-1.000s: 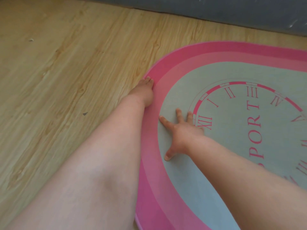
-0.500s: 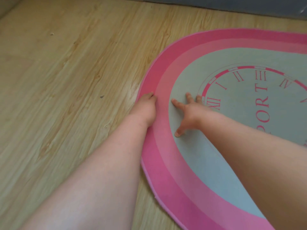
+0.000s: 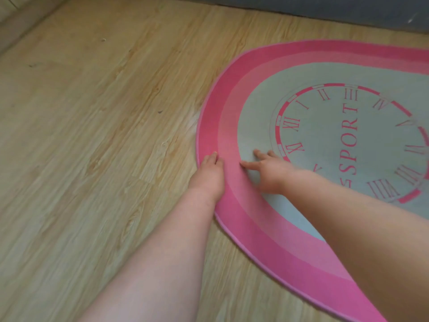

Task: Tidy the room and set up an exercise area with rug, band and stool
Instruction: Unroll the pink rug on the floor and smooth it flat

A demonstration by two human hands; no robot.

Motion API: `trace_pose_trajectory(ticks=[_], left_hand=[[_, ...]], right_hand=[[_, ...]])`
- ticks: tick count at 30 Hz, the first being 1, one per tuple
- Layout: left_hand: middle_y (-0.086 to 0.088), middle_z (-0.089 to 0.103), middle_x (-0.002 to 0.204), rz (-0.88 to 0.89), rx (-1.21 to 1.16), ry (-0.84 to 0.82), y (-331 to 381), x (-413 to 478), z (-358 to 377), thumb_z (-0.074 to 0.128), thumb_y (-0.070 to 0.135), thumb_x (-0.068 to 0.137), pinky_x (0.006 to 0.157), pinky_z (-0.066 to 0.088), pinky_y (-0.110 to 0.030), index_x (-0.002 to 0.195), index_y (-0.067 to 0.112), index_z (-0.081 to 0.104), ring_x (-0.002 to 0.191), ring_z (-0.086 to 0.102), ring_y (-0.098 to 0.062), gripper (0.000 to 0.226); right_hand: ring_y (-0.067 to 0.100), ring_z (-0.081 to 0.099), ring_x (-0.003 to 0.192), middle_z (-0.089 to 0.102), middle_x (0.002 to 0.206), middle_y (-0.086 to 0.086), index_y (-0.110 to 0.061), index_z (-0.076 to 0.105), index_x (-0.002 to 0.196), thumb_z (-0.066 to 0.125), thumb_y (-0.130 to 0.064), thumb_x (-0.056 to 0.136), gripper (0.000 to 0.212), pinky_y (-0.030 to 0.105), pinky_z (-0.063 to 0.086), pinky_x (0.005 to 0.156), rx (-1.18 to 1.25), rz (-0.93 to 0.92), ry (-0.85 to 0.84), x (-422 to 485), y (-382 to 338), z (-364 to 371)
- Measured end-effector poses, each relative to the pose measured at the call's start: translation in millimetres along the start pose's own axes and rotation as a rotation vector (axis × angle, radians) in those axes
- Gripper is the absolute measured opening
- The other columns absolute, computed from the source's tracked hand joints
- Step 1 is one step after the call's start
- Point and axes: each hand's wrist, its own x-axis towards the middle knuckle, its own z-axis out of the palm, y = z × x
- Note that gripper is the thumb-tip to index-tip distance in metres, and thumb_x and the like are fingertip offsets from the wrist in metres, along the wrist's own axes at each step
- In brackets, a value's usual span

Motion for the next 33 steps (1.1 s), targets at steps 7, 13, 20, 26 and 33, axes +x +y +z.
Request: trace_pose_trajectory(ticks=[7, 13, 20, 26, 33], left_hand=[[-0.015, 0.044, 0.137, -0.060, 0.194, -0.066, 39.0, -48.2, 0.1, 0.036, 0.002, 0.092, 0.101, 0.041, -0.042, 0.134, 0.003, 0.043, 0.128, 0.043, -0.031, 0.043], [-0.013, 0.046, 0.133, 0.165, 0.339, 0.039, 102.0, -60.8, 8.4, 0.042, 0.007, 0.087, 0.102, 0.036, -0.040, 0.127, 0.007, 0.048, 0.126, 0.042, -0.031, 0.040], [-0.012, 0.043, 0.137, 0.365, 0.366, 0.043, 202.1, -55.7, 10.7, 0.047, 0.009, 0.085, 0.110, 0.030, -0.038, 0.132, 0.008, 0.045, 0.132, 0.036, -0.028, 0.047], [-0.012, 0.035, 0.148, 0.475, 0.476, 0.040, 270.3, -51.3, 9.8, 0.048, 0.015, 0.088, 0.115, 0.024, -0.040, 0.137, 0.010, 0.042, 0.141, 0.025, -0.028, 0.049], [-0.008, 0.026, 0.156, 0.458, 0.550, -0.076, 342.5, -57.9, -25.4, 0.046, 0.014, 0.088, 0.119, 0.018, -0.041, 0.145, 0.013, 0.036, 0.146, 0.017, -0.025, 0.057]], right_hand=[[0.021, 0.041, 0.137, 0.038, 0.152, -0.005, -0.037, 0.052, 0.137, 0.042, -0.005, 0.085, 0.062, 0.029, 0.038, 0.108, -0.023, -0.069, -0.009, -72.3, 19.5, 4.7], [0.017, 0.038, 0.138, 0.035, 0.153, -0.006, -0.035, 0.048, 0.140, 0.047, -0.008, 0.086, 0.060, 0.029, 0.036, 0.110, 0.022, 0.031, 0.040, -115.7, 81.4, 31.7], [0.019, 0.039, 0.138, 0.039, 0.151, -0.004, -0.035, 0.044, 0.142, 0.052, -0.012, 0.088, 0.060, 0.034, 0.038, 0.109, -0.001, 0.171, 0.077, -164.4, 163.8, 35.0], [0.017, 0.043, 0.136, 0.042, 0.149, -0.010, -0.039, 0.045, 0.140, 0.053, -0.017, 0.087, 0.058, 0.031, 0.041, 0.106, -0.036, 0.241, 0.108, -189.3, 219.3, 33.2], [0.018, 0.044, 0.135, 0.045, 0.147, -0.005, -0.037, 0.043, 0.143, 0.051, -0.016, 0.086, 0.061, 0.031, 0.042, 0.101, 0.064, 0.329, 0.108, -253.1, 276.7, 18.5]])
